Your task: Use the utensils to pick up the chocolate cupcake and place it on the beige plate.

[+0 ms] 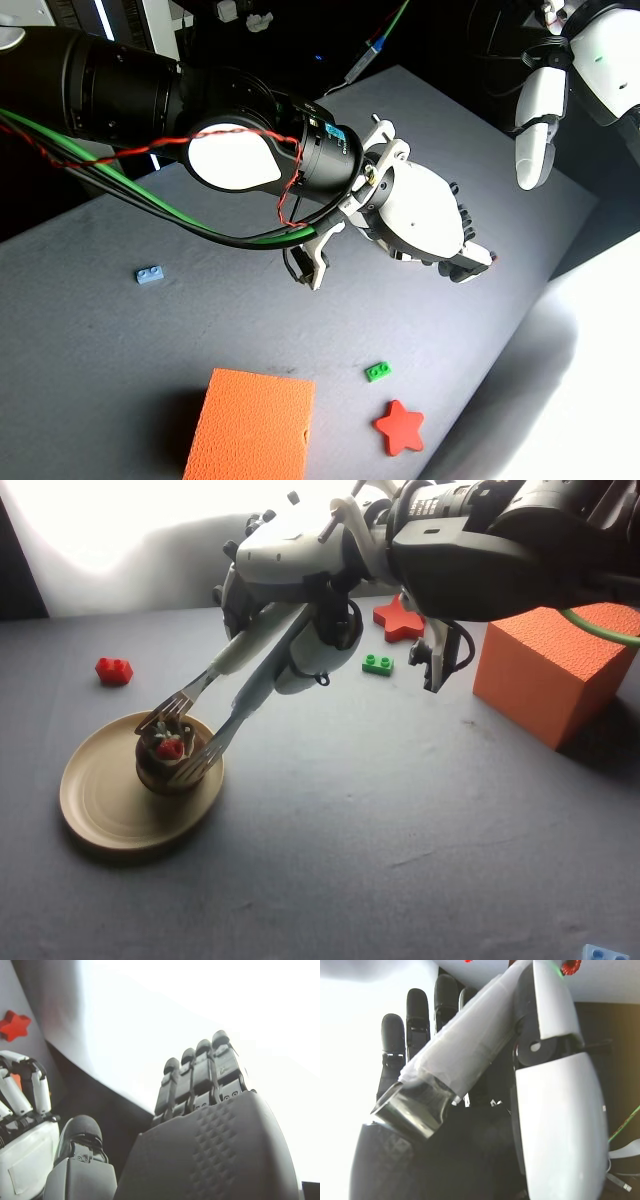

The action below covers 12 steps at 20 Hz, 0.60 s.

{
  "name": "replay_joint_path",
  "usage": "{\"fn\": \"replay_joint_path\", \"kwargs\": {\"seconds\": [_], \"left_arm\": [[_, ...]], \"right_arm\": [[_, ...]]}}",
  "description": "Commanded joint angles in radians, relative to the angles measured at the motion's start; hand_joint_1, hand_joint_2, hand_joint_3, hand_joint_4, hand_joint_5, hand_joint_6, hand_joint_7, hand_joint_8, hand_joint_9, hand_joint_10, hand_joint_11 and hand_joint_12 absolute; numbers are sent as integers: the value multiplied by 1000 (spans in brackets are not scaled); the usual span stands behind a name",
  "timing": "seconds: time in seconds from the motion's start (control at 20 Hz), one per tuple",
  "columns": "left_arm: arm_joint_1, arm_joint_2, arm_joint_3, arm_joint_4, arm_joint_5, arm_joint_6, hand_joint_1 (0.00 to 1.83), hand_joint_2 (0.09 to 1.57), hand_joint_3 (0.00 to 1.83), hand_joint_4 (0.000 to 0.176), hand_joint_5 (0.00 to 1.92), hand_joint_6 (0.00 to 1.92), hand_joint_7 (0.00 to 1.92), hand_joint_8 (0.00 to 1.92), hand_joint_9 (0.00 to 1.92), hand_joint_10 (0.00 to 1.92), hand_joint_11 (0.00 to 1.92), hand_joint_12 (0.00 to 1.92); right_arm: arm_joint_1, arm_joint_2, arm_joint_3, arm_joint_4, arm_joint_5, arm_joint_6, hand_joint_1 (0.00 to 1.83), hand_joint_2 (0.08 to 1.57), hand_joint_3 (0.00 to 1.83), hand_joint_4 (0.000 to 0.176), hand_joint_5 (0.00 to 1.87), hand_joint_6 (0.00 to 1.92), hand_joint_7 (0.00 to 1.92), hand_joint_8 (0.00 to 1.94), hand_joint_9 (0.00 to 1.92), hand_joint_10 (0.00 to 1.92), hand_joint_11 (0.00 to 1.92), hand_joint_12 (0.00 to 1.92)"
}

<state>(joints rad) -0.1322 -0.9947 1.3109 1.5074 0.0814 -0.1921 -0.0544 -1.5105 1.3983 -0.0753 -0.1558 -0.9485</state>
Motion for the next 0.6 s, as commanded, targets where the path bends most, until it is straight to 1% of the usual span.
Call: {"fn": "replay_joint_path", "kwargs": {"seconds": [0.0,0.15,0.45,0.5,0.55], "left_arm": [[-16,6,5,11,-2,1,0,1125,1,0,56,7,25,4,8,3,0,0],[-16,6,5,11,-3,1,0,1120,0,0,38,0,4,0,0,0,0,0],[-16,6,5,11,-4,1,0,1121,0,0,35,0,0,0,0,0,0,0],[-16,6,5,11,-4,1,0,1119,0,0,41,3,5,2,0,0,0,0],[-16,6,5,11,-3,1,0,1119,0,0,42,2,11,4,0,0,0,0]], "right_arm": [[21,6,-3,4,120,5,1113,1187,1,0,826,1206,860,5,569,281,45,1377],[20,6,-4,4,121,5,1112,1190,1,0,818,1219,848,1,581,310,33,1411],[10,10,-15,4,129,6,1102,1197,0,0,807,1238,798,0,525,357,29,1412],[10,11,-17,4,129,6,1111,1187,0,0,828,1205,821,9,546,376,47,1404],[9,14,-20,4,129,8,1091,1115,0,0,705,705,811,6,541,392,38,1394]]}}
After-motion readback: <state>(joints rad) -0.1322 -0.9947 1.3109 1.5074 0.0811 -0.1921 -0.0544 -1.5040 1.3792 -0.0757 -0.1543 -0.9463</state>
